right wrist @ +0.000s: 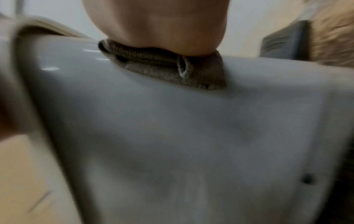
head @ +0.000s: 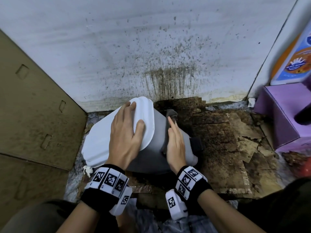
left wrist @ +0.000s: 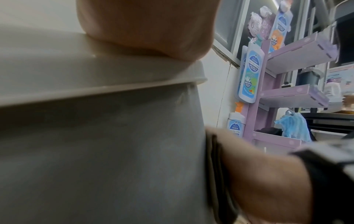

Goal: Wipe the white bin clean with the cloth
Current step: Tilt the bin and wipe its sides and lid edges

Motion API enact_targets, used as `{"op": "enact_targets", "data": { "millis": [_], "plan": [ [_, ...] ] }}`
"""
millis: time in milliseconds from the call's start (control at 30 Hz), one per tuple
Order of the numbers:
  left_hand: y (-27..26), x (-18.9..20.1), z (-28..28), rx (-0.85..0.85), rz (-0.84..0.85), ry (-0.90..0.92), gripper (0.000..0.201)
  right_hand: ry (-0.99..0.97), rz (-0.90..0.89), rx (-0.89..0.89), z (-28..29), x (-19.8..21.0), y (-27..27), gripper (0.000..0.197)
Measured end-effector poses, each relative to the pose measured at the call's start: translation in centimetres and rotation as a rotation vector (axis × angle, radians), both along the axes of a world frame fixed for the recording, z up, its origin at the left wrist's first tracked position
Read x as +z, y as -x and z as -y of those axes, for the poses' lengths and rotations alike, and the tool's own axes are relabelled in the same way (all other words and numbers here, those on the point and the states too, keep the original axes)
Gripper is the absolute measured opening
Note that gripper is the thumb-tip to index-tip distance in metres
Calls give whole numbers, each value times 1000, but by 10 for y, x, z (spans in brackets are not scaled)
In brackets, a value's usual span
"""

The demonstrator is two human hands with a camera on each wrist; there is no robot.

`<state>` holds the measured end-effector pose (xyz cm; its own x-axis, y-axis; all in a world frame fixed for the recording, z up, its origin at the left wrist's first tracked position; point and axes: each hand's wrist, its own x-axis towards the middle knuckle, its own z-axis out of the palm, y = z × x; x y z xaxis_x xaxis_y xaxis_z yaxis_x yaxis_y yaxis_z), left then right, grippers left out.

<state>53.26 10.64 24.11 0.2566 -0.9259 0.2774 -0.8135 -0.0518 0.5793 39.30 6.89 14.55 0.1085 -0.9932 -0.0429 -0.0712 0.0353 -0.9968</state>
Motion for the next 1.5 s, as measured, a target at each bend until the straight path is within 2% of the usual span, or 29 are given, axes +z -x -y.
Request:
{"op": "enact_targets", "data": {
  "millis": [67,167,333,467,567,633,700,833,933,1100,1200,1333,1500],
  "plan": [
    [0,0,1,2,3,4,60,96,26,47,-5,24,-15,50],
    [0,0,0,1,5,2,59,254,-46,80,-12,39,-23,50],
    [3,0,-3,-22,7,-20,63,404,-157,-11,-15,7,-10,52],
    [-2,0,-2,-15,-16,-7,61,315,-233,-30,-13,-43,18,55],
    [-7,0,-3,-15,-41,1,60,74,-219,-28,-15,-76,44,55],
    [-6,-1,-4,-23,-36,6,59,-13,-210,-13,-18,-87,54,52],
    [-2,-2,-4,-26,-23,6,59,-10,-208,-16,-19,-92,56,51],
    [0,-3,-4,-23,-19,13,60,-57,-183,-85,-16,-82,45,55],
    [-6,-2,-3,1,-42,17,61,-20,-196,-85,-12,-59,27,56],
    [-13,-1,-4,-25,-40,17,64,143,-107,202,4,19,-8,50],
    [-8,-4,-8,-34,-27,3,64,198,-93,278,11,43,-14,48],
    [-4,-3,-6,-30,-25,-3,64,224,-129,296,17,32,-3,48],
    [-1,-3,-8,-26,-19,-1,65,-27,-147,189,29,-18,28,46]
  ]
}}
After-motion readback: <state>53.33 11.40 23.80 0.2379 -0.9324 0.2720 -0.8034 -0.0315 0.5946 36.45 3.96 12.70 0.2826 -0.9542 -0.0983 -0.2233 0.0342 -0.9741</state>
